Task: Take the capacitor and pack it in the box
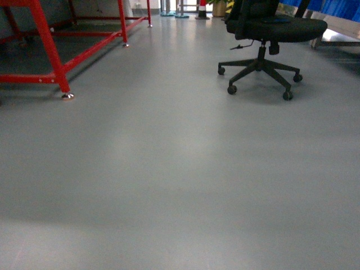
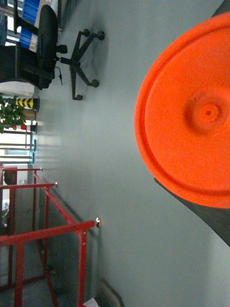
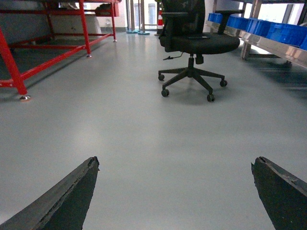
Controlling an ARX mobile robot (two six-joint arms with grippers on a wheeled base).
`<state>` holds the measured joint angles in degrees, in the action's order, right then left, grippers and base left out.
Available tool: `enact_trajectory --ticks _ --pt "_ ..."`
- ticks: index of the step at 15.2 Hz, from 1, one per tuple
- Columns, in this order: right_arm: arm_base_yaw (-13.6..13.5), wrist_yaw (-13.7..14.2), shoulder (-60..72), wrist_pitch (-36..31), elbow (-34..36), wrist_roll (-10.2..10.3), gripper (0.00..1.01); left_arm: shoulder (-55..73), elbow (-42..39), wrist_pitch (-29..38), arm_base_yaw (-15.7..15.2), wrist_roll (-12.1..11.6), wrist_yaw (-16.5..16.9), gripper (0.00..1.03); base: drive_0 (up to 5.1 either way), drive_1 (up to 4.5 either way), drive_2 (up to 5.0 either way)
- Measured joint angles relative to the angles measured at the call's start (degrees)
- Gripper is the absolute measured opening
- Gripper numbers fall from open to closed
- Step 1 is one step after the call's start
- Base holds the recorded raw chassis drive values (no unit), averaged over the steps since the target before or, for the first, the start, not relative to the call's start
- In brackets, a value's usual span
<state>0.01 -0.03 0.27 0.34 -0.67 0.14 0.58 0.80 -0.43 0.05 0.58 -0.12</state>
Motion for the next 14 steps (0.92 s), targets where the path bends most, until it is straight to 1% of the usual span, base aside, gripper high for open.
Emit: enact_trajectory --ticks 14 --pt "0.0 0.0 0.0 0.0 0.0 0.0 0.98 0.0 0.0 0.1 0.0 0.0 0.2 0.43 -5.0 2.47 2.5"
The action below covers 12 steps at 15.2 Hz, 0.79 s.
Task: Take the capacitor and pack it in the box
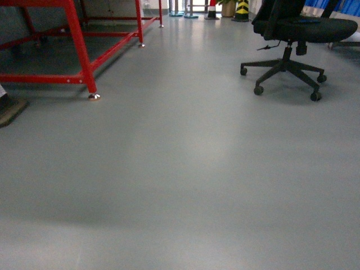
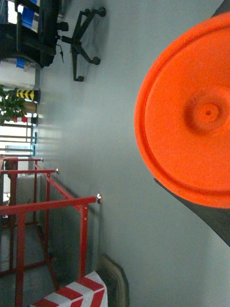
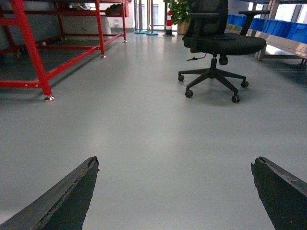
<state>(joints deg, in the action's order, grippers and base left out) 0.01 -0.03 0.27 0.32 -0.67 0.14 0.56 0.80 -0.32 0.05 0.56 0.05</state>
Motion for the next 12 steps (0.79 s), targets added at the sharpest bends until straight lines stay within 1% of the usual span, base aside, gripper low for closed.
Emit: enact_trajectory --ticks 12 --pt "0.0 0.0 0.0 0.2 0.0 0.0 0.98 0.0 0.0 0.0 0.0 0.0 -0.1 0.43 -5.1 2.39 2.4"
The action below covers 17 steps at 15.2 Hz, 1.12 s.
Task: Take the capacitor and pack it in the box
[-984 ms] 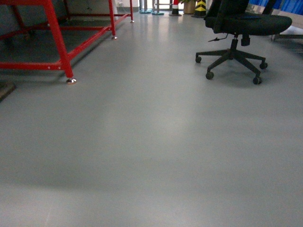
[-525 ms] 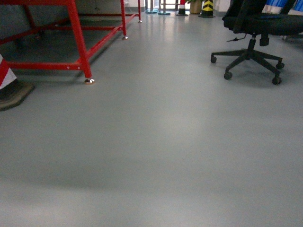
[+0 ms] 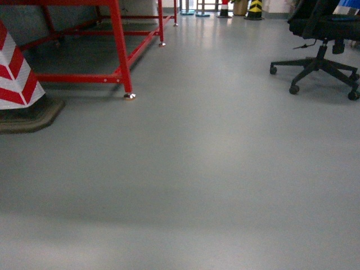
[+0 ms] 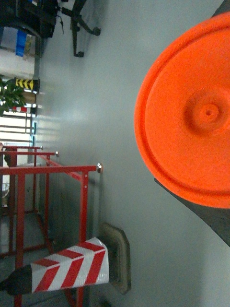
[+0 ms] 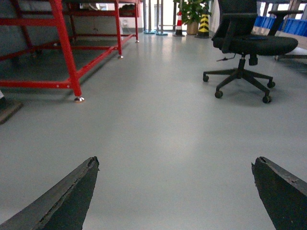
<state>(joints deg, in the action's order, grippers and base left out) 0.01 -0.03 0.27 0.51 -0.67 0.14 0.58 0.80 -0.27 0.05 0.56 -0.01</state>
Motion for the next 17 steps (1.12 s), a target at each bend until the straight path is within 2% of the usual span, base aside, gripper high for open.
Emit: enact_trajectory --ticks 17 --pt "0.0 0.0 0.0 -0.5 0.0 0.0 0.98 0.0 0.0 0.1 0.0 0.0 0.0 0.43 -5.1 2.36 2.4"
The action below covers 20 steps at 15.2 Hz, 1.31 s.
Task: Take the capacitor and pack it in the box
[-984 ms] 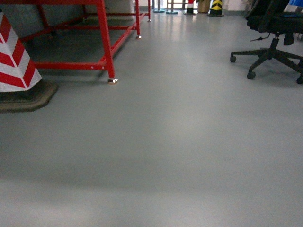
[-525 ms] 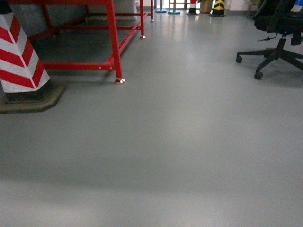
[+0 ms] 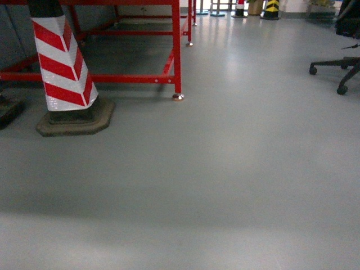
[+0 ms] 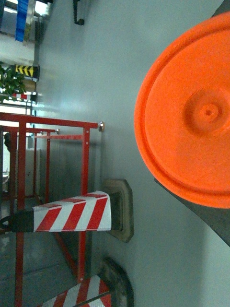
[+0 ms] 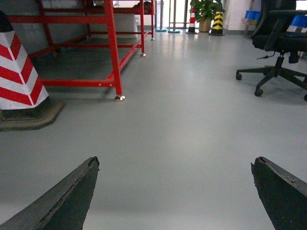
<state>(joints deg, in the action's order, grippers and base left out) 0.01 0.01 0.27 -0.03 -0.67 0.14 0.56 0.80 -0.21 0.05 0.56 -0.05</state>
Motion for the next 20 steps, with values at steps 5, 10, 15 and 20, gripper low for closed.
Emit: enact_trajectory --ticks 5,10,15,20 --pt "0.0 0.0 0.0 0.2 0.0 0.0 0.98 0.0 0.0 0.1 0.0 0.0 0.1 0.43 -5.1 2.36 2.4" --pt "0.0 0.0 0.0 0.3 0.0 0.0 0.98 0.0 0.0 -0.2 0.0 0.0 0.0 0.43 -5.1 2.38 2.4" --pt "0.0 0.0 0.0 0.4 0.0 0.0 0.98 0.0 0.0 -0.1 0.0 0.0 0.0 0.43 -4.9 2.51 2.5" --pt "0.0 0.0 0.0 0.4 0.0 0.0 0.98 0.0 0.0 -0.2 0.0 0.0 0.0 0.43 -5.0 2.47 2.5"
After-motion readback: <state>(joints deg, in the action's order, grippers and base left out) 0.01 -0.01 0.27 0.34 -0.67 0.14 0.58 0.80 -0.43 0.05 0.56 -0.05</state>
